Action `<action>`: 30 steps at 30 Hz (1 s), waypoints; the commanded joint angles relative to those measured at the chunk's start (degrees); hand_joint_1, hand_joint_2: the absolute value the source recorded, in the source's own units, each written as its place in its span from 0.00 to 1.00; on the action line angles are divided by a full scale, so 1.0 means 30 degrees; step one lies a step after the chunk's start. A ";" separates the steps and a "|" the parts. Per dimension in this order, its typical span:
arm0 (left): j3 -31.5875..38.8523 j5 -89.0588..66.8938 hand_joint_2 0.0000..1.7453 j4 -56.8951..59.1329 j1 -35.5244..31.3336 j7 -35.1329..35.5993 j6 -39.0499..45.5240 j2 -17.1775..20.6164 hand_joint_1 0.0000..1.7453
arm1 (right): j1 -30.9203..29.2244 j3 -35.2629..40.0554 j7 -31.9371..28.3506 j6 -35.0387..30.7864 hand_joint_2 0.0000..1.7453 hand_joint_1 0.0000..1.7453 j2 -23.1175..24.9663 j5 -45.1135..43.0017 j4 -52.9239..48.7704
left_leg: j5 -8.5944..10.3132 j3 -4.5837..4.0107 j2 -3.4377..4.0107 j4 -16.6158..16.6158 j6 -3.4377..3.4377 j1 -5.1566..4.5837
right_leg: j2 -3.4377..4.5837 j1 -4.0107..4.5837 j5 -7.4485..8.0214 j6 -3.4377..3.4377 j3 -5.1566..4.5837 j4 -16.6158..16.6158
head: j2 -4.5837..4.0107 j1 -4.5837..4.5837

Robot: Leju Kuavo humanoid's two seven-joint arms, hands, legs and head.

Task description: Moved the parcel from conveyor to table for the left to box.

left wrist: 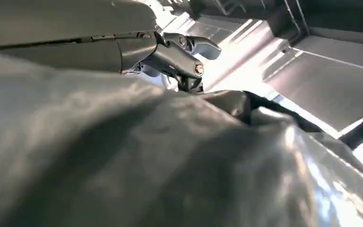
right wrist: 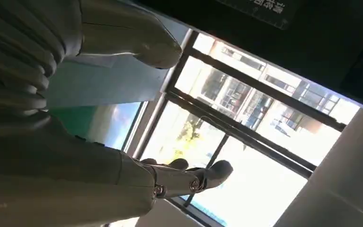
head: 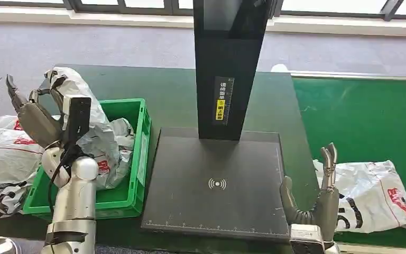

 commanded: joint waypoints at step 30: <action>-0.4462 0.3731 0.00 -0.0708 0.0613 0.2960 -0.0409 0.1533 0.00 | -0.0214 -0.0217 0.0009 -0.0010 1.00 0.00 -0.0287 0.0064 0.0554 | 0.0037 0.0016 -0.0098 -0.0067 -0.0010 0.0014 | -0.0103 0.0019 0.0009 -0.0023 0.0058 -0.0078 | 0.0000 0.0001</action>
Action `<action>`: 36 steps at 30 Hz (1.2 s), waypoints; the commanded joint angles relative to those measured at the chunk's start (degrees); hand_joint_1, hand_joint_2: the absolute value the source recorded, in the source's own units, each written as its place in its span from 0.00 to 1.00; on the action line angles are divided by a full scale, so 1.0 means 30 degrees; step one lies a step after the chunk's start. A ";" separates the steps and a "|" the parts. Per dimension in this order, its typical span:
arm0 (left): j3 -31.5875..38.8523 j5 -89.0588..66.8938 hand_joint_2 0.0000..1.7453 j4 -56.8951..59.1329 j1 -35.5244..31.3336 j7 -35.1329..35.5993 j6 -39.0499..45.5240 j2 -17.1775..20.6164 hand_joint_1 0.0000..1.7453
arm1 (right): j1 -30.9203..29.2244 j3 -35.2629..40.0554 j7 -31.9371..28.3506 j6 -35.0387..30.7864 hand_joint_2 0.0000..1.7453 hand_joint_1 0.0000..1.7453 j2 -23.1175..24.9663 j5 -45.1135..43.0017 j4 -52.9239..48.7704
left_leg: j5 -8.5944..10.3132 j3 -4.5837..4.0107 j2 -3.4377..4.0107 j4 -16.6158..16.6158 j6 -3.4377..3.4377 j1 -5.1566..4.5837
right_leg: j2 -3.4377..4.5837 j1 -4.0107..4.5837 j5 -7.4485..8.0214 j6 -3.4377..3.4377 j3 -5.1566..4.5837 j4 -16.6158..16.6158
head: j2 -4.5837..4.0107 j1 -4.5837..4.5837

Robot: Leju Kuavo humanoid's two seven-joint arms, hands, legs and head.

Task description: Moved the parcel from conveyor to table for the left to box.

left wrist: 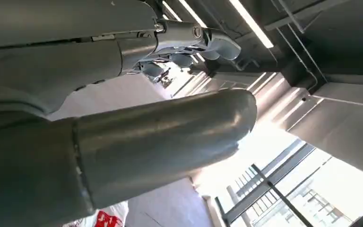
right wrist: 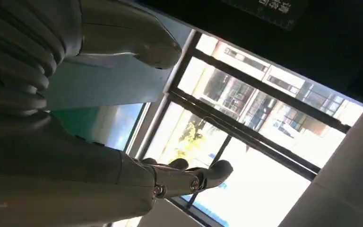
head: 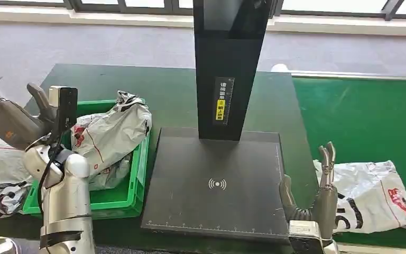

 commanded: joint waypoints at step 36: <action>-0.9169 2.8638 1.00 -0.5416 0.8289 -0.9459 -1.4741 0.1630 0.00 | -0.3717 -0.6862 0.7937 -0.0529 1.00 0.00 -0.4020 0.7391 0.8761 | -0.0025 0.0039 0.0044 -0.0046 0.0028 -0.0017 | 0.0002 -0.0004 0.0008 0.0001 0.0050 -0.0082 | 0.0000 0.0000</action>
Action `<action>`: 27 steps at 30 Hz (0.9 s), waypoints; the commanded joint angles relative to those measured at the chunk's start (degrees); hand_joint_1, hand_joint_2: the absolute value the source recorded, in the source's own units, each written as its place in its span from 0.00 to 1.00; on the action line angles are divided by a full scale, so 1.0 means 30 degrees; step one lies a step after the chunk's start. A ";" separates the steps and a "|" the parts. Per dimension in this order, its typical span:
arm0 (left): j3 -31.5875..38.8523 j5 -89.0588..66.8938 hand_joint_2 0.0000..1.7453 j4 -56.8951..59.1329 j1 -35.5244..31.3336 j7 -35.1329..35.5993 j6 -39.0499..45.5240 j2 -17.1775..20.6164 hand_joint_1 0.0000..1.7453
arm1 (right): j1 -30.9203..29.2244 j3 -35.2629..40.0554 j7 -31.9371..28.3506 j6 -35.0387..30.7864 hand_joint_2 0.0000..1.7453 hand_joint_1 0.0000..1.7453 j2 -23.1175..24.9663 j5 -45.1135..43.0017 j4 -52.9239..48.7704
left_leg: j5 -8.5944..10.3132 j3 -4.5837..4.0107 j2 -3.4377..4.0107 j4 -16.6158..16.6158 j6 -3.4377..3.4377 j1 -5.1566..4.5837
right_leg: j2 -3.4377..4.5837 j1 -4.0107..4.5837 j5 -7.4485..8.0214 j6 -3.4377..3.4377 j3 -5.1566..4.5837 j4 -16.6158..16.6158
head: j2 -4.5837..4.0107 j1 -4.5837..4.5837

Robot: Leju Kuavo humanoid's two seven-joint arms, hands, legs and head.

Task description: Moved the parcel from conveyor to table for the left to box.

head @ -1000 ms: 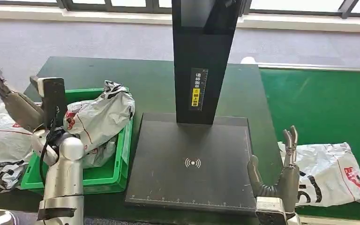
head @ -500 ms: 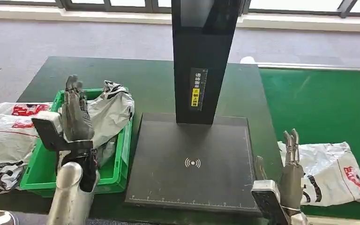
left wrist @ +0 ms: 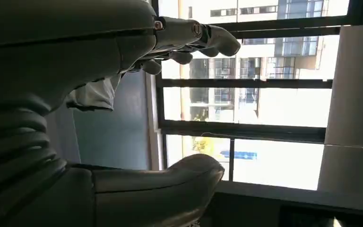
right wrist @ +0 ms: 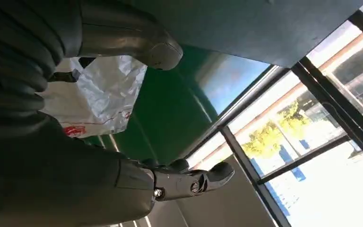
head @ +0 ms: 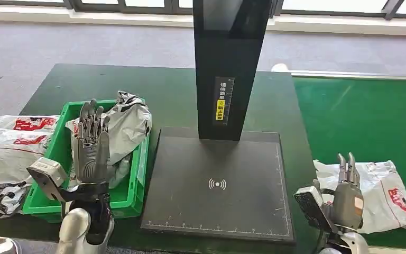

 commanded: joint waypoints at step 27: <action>-0.1185 -0.2315 1.00 0.0588 0.1729 -0.1038 -0.0761 0.0670 0.00 | -0.6491 -0.5738 0.8358 0.0254 1.00 0.00 -0.8098 0.8475 1.8549 | 0.0017 0.0038 -0.0070 -0.0034 0.0019 -0.0071 | -0.0066 -0.0064 0.0029 0.0030 0.0084 -0.0079 | 0.0000 0.0000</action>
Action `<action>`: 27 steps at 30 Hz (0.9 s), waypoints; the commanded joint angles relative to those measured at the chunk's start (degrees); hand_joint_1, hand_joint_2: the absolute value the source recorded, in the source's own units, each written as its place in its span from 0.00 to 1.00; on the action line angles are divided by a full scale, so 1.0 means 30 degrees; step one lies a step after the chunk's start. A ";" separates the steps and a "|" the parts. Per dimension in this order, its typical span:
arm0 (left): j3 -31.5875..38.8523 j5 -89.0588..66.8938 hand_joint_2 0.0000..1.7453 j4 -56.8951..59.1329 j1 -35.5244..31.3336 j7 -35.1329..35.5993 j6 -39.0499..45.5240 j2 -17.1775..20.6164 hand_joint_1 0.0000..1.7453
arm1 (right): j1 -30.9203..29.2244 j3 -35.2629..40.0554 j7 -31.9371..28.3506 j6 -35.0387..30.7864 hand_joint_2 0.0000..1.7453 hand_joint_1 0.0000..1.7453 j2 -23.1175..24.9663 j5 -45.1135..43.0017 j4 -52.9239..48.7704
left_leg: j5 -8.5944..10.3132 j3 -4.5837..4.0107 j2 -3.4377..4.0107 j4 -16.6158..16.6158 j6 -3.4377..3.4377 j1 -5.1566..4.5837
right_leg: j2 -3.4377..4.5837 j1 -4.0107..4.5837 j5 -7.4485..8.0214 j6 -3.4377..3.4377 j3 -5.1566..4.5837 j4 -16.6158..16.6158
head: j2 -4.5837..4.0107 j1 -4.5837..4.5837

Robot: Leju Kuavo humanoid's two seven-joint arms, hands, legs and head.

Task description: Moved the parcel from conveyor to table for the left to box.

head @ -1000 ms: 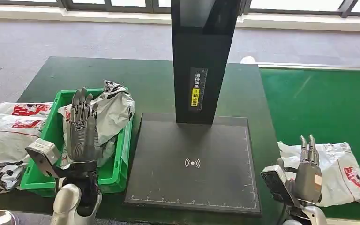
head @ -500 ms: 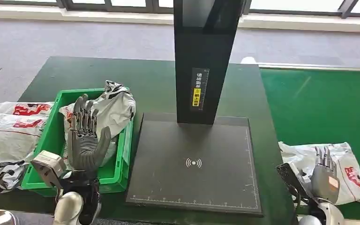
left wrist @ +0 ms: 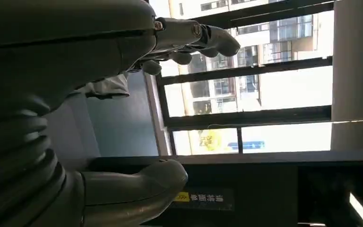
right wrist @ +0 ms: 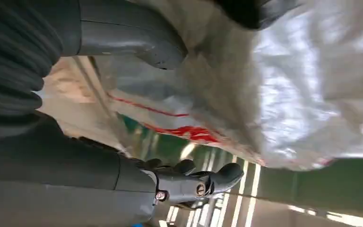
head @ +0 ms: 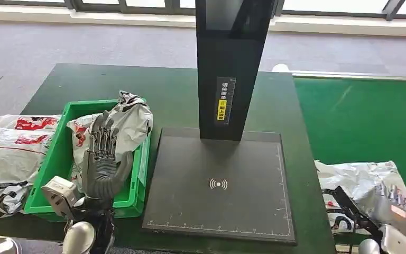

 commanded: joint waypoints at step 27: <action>-0.0096 -0.0762 1.00 0.1632 -0.0831 0.0430 -0.0668 0.0146 0.00 | -0.0808 -0.2739 -0.0132 0.2327 1.00 1.00 -0.0439 0.2064 0.6287 | 0.0034 0.0096 -0.0030 -0.0106 -0.0014 0.0046 | -0.0073 0.0047 0.0034 -0.0025 0.0101 -0.0144 | 0.0007 0.0000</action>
